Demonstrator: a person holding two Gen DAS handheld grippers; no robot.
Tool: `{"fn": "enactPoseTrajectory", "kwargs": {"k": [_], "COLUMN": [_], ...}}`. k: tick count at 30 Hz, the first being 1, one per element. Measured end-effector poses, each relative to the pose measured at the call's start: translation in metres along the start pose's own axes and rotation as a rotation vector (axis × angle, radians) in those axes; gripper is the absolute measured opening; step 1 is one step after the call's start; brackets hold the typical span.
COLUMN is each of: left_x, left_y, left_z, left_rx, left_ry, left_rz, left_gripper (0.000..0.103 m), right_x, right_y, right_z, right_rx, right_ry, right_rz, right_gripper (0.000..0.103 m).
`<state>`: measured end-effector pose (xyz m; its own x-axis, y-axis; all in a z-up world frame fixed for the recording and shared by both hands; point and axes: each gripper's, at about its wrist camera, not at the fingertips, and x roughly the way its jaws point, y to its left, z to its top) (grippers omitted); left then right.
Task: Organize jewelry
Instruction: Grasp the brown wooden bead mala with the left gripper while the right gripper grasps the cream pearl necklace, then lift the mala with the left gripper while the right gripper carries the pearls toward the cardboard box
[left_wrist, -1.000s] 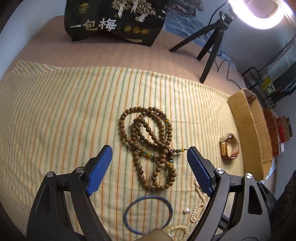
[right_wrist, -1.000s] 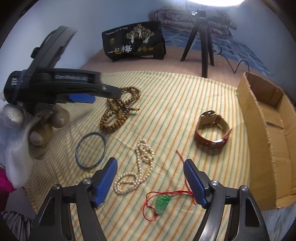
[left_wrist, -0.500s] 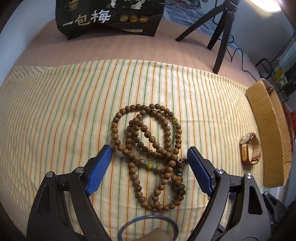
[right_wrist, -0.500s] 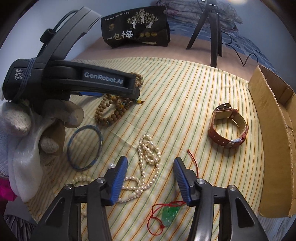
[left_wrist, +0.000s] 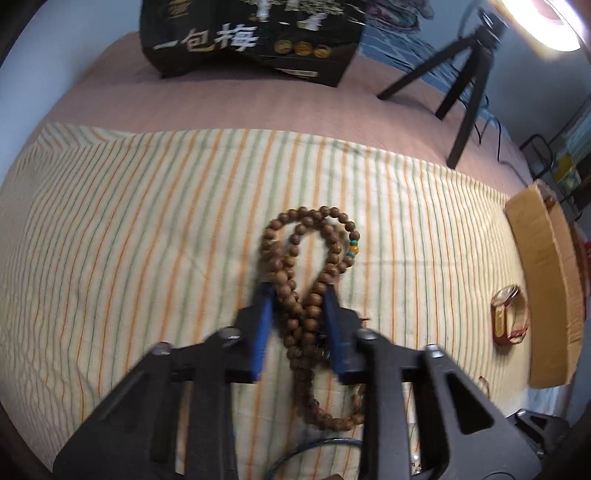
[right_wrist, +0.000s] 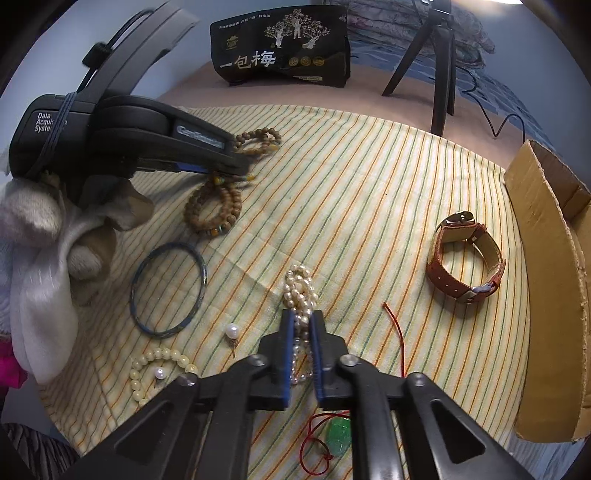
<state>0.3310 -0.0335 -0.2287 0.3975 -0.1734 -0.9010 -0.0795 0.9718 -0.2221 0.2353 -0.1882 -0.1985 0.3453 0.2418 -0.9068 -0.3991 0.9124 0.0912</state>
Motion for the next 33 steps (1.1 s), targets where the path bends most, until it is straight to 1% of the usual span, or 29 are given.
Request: {"fn": "enactPoseTrajectory", "kwargs": {"k": [3,9,16,25,33], "left_x": [-0.003,-0.021,-0.056,-0.107,-0.15], "left_y": [0.013,0.019,0.028,0.023,0.009], "left_z": [0.002,-0.002,-0.01,-0.016,-0.018], "left_rx": [-0.037,-0.024,-0.015,0.014,0.051], "left_ry": [0.011,-0.019,-0.064,-0.136,-0.201], "left_rz": [-0.05,-0.056,-0.088,-0.133,-0.175], "left_gripper": [0.015,0.015,0.014,0.014,0.014], "right_x": [-0.002,-0.017,-0.052,-0.103,-0.149], "right_y": [-0.001,-0.002,0.004,0.006,0.0], "right_z": [-0.001,-0.002,0.002,0.008,0.007], "right_rx": [0.013,0.038,0.041,0.046,0.045], "right_ry": [-0.01,-0.05,-0.129,-0.239,-0.328], "right_rz": [0.009,0.023,0.035,0.028,0.003], "right_gripper": [0.005,0.005,0.005,0.005,0.005]}}
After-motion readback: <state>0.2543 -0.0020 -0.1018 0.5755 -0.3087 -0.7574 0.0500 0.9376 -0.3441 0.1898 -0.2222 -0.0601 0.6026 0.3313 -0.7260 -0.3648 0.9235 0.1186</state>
